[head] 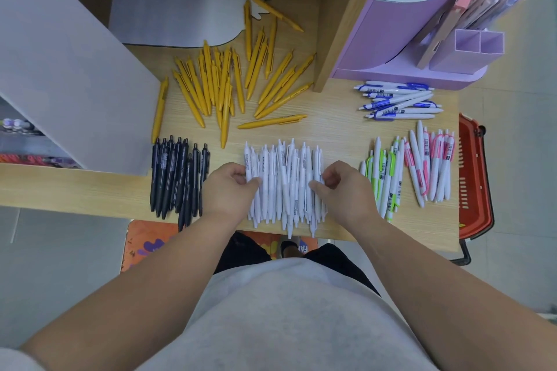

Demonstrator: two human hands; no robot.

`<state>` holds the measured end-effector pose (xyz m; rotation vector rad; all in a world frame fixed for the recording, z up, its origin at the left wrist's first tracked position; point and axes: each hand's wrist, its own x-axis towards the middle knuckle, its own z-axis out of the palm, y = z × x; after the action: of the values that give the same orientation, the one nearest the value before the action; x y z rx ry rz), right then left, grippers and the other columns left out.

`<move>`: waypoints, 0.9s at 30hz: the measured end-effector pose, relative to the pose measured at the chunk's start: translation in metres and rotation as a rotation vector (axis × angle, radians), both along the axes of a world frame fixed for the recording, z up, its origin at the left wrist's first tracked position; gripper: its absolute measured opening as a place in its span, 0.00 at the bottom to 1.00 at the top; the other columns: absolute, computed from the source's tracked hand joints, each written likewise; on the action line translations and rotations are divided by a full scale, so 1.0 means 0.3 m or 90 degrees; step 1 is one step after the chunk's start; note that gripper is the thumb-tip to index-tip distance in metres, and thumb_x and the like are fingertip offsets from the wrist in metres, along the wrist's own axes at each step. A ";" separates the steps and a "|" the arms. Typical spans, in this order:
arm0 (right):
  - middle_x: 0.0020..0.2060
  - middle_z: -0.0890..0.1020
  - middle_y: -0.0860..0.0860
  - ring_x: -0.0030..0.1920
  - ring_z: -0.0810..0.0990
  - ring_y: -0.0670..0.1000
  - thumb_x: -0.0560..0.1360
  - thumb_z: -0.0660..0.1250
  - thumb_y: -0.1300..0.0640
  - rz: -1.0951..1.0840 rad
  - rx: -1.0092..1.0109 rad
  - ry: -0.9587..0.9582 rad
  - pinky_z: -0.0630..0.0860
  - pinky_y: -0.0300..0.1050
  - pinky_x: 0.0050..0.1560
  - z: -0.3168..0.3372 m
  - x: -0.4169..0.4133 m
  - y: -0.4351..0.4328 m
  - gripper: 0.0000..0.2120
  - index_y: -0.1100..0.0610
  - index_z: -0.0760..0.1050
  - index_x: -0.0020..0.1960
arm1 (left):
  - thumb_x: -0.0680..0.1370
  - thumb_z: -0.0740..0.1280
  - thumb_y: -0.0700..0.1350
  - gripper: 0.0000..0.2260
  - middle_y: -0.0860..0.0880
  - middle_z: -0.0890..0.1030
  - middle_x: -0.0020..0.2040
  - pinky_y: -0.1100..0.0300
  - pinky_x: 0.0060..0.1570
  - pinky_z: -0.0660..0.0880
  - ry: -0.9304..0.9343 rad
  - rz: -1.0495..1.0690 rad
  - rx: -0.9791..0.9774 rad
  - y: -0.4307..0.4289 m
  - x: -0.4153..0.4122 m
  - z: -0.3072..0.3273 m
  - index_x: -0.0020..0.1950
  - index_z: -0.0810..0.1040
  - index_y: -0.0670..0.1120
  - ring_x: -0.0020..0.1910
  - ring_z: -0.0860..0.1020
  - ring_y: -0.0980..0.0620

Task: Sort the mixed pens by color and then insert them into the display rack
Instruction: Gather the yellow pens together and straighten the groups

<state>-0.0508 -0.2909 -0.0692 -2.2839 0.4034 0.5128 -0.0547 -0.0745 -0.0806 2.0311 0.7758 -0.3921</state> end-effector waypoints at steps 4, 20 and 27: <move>0.39 0.80 0.49 0.39 0.78 0.49 0.76 0.71 0.49 -0.022 0.000 0.011 0.74 0.43 0.40 -0.001 0.000 0.002 0.09 0.54 0.76 0.45 | 0.79 0.67 0.49 0.10 0.50 0.83 0.44 0.58 0.47 0.76 -0.031 -0.058 0.038 0.005 0.007 0.020 0.57 0.82 0.46 0.44 0.80 0.50; 0.45 0.79 0.49 0.42 0.78 0.48 0.77 0.67 0.47 -0.002 -0.066 -0.003 0.72 0.43 0.41 0.058 0.074 -0.008 0.11 0.53 0.76 0.53 | 0.81 0.60 0.42 0.09 0.44 0.81 0.48 0.48 0.51 0.78 -0.057 -0.152 0.085 0.091 0.047 0.045 0.47 0.79 0.47 0.44 0.78 0.45; 0.40 0.79 0.46 0.46 0.79 0.53 0.77 0.66 0.45 0.074 -0.083 -0.040 0.73 0.46 0.44 0.104 0.320 0.147 0.13 0.50 0.76 0.59 | 0.80 0.64 0.44 0.20 0.41 0.72 0.67 0.53 0.63 0.70 -0.101 -0.098 0.218 0.252 0.219 0.098 0.72 0.72 0.43 0.65 0.72 0.42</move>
<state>0.0452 -0.2467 -0.0379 -2.4528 0.2816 0.4823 0.0108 0.0010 -0.0512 2.4185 0.6219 -0.1893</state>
